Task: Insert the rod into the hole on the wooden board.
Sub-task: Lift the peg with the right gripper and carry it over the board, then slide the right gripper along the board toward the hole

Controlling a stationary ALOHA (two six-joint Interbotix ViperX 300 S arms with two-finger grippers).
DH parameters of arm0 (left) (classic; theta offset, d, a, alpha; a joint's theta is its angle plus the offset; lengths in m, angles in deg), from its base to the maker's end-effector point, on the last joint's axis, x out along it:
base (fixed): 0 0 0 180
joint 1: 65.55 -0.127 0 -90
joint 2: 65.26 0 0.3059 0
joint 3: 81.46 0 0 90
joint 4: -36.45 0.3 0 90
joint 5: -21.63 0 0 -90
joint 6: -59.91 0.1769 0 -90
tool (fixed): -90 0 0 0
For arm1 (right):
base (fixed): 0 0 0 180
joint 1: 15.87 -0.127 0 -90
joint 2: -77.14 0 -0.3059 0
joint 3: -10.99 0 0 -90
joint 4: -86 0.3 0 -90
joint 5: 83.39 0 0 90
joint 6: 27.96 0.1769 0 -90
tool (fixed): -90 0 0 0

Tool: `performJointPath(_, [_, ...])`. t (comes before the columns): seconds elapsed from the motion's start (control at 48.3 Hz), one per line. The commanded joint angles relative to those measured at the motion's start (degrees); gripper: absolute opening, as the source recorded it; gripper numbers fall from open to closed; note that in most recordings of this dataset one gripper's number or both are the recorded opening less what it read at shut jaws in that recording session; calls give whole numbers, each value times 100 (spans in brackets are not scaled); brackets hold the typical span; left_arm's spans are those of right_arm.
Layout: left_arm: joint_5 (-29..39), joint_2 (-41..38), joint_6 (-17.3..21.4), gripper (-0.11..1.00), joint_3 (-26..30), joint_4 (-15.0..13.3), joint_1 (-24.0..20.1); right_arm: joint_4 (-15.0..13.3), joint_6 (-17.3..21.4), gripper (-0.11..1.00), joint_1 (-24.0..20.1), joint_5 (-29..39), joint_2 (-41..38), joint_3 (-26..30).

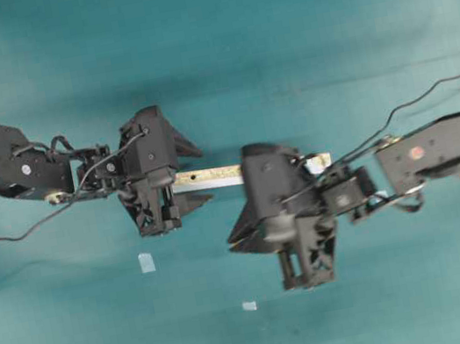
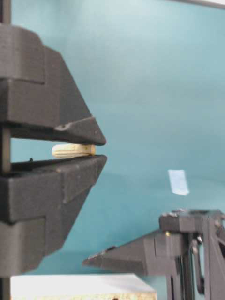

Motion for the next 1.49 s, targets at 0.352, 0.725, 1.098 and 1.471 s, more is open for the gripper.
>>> performJointPath(0.352, [-62, 70, 141, 99, 229, 18, 18, -35, -149, 10, 475, -1433, 1002, -1169])
performJointPath(0.725, [-62, 62, 202, 99, 237, 18, 18, -44, -422, 10, 791, -2355, 1134, -1811])
performJointPath(1.098, [-62, -360, 211, 99, 580, 18, 62, -35, -475, 10, 923, -2417, 1134, -1881])
performJointPath(1.471, [-62, -334, 220, 74, 536, 18, 79, -35, -475, 10, 923, -2689, 1134, -2206])
